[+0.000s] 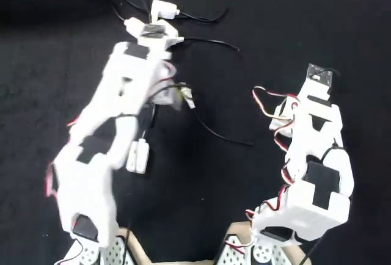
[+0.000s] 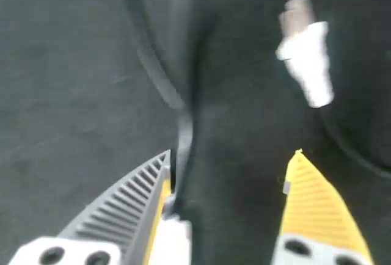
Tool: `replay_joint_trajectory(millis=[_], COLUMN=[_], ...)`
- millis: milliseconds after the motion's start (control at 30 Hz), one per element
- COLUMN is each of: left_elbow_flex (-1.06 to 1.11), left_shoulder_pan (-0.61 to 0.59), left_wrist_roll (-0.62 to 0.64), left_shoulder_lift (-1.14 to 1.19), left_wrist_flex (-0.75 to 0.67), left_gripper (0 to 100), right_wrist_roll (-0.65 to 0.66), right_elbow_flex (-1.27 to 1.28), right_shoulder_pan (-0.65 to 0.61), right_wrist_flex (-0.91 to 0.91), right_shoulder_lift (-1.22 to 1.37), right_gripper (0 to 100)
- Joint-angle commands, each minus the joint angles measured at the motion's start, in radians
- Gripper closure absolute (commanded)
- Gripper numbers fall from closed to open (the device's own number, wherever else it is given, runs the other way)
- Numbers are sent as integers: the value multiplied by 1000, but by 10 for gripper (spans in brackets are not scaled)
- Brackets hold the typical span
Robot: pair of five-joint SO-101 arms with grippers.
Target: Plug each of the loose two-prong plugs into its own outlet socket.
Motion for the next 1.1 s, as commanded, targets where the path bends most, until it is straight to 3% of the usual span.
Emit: replay_joint_trajectory(millis=[0, 467, 1067], left_elbow_flex=[-259, -595, -901], left_shoulder_pan=[73, 117, 137], left_wrist_roll=[87, 126, 176], left_shoulder_lift=[98, 385, 443], left_wrist_flex=[63, -15, 308], left_gripper=[707, 707, 707], right_wrist_roll=[-5, -3, -3], right_elbow_flex=[-1, -4, -4], right_shoulder_pan=[12, 12, 11], right_wrist_flex=[-20, -20, -20], right_shoulder_lift=[-41, -39, -36], right_gripper=[574, 574, 574])
